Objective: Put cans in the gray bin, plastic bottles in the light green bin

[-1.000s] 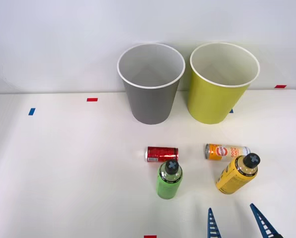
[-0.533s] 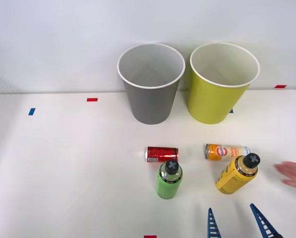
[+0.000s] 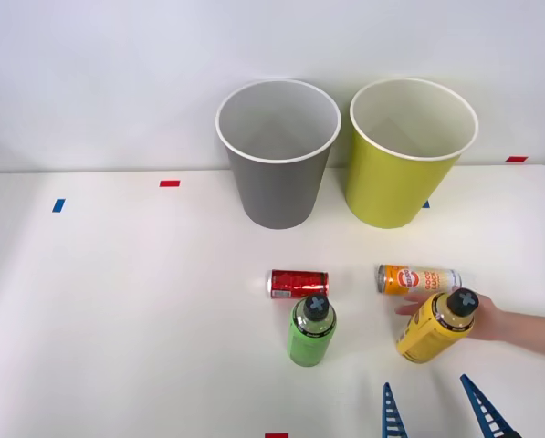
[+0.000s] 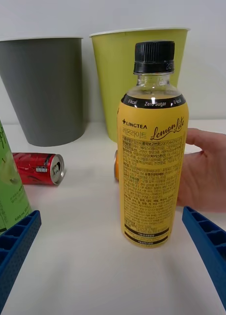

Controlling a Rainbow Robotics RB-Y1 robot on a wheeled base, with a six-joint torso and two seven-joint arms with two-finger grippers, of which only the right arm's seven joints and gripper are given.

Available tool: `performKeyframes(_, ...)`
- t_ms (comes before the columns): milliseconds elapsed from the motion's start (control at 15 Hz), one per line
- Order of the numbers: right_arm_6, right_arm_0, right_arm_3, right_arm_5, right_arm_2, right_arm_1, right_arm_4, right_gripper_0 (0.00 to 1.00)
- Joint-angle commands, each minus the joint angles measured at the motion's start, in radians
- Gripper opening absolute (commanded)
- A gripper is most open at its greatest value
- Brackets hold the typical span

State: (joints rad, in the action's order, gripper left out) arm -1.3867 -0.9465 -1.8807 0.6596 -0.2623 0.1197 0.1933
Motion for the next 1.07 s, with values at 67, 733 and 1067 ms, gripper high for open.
performKeyframes(67, 0.000, 0.000, 0.000, 0.000, 0.000, 0.000, 0.000, 1.00)
performKeyframes(733, 0.000, 0.000, 0.000, 0.000, 0.000, 0.000, 0.000, 1.00)
performKeyframes(1067, 0.000, 0.000, 0.000, 0.000, 0.000, 0.000, 0.000, 1.00)
